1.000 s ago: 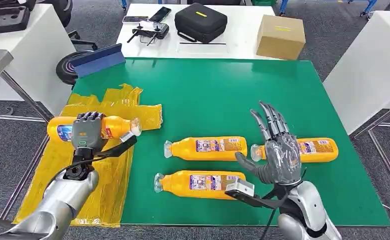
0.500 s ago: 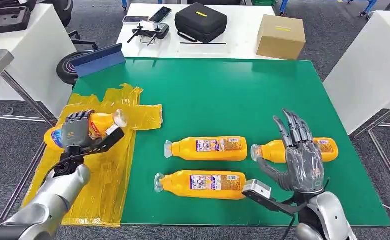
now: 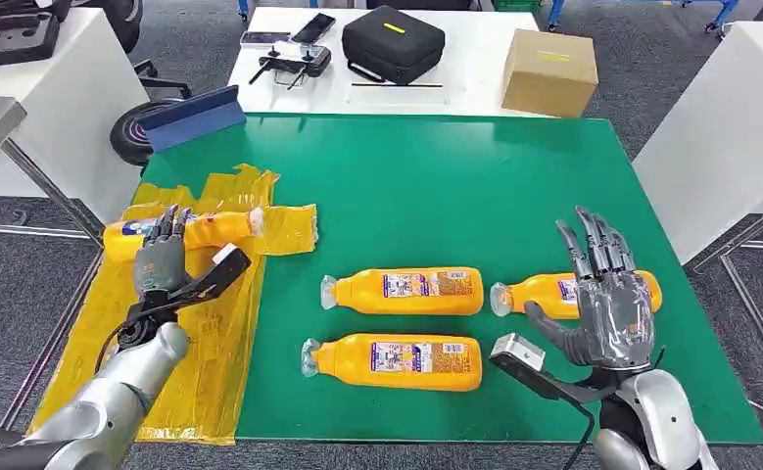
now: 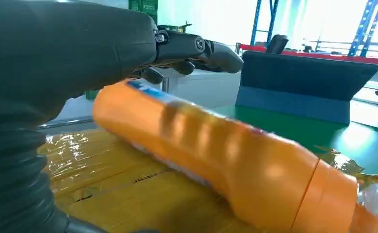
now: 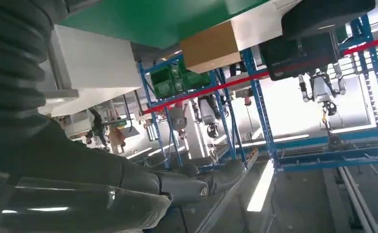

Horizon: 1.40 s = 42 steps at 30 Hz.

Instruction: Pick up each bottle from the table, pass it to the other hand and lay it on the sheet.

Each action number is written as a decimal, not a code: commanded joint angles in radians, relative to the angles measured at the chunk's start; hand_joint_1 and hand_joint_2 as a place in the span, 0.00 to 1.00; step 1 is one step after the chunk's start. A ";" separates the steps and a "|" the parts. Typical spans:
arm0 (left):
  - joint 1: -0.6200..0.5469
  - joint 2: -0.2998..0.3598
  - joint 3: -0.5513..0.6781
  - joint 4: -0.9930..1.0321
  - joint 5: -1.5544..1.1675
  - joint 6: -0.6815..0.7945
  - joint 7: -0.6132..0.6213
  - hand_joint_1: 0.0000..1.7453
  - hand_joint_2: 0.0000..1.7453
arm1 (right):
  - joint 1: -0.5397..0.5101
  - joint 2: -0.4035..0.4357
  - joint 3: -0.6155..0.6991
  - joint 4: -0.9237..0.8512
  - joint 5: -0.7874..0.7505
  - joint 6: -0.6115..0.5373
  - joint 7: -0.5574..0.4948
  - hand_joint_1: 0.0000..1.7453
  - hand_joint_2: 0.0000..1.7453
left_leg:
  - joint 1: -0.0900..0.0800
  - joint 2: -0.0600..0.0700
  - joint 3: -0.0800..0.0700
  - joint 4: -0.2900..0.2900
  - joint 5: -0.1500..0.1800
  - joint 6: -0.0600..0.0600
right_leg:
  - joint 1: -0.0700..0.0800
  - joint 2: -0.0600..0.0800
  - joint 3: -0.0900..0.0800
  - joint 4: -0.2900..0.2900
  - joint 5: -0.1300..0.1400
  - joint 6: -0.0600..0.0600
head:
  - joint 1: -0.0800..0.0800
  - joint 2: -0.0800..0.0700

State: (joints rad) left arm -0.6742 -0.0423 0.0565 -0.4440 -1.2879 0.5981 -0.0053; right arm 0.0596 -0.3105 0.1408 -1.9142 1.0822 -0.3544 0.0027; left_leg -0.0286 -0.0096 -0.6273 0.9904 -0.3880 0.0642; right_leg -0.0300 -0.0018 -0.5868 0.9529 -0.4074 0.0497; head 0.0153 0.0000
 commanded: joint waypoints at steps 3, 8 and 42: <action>0.026 -0.035 0.076 -0.003 0.142 -0.066 -0.155 0.00 1.00 | -0.069 -0.011 -0.013 0.114 0.028 0.067 0.011 0.00 1.00 | 0.002 0.002 0.005 0.000 -0.002 -0.005 | 0.002 0.002 0.006 -0.002 -0.001 -0.003 | 0.000 0.000; 0.145 -0.074 0.028 -0.167 0.349 -0.161 -0.306 0.00 1.00 | -0.093 -0.071 -0.026 0.165 0.075 0.121 0.000 0.00 1.00 | 0.002 0.002 0.005 0.000 -0.003 -0.004 | 0.002 0.001 0.006 -0.002 -0.001 -0.003 | 0.000 0.000; 0.318 -0.085 -0.166 -0.447 0.813 -0.346 -0.379 0.00 1.00 | -0.612 -0.328 0.152 0.975 0.073 0.477 -0.257 0.00 1.00 | 0.002 0.006 0.009 0.000 -0.004 -0.007 | 0.002 0.005 0.010 -0.003 0.000 -0.004 | 0.000 0.000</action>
State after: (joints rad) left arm -0.2852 -0.1282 -0.0717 -0.9964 -0.4807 0.2480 -0.3807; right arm -0.3292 -0.7164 0.0916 -1.2828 1.1360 0.1450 -0.2415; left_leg -0.0305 -0.0100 -0.6272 0.9906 -0.3883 0.0654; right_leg -0.0313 -0.0021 -0.5855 0.9524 -0.4070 0.0505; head 0.0149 0.0000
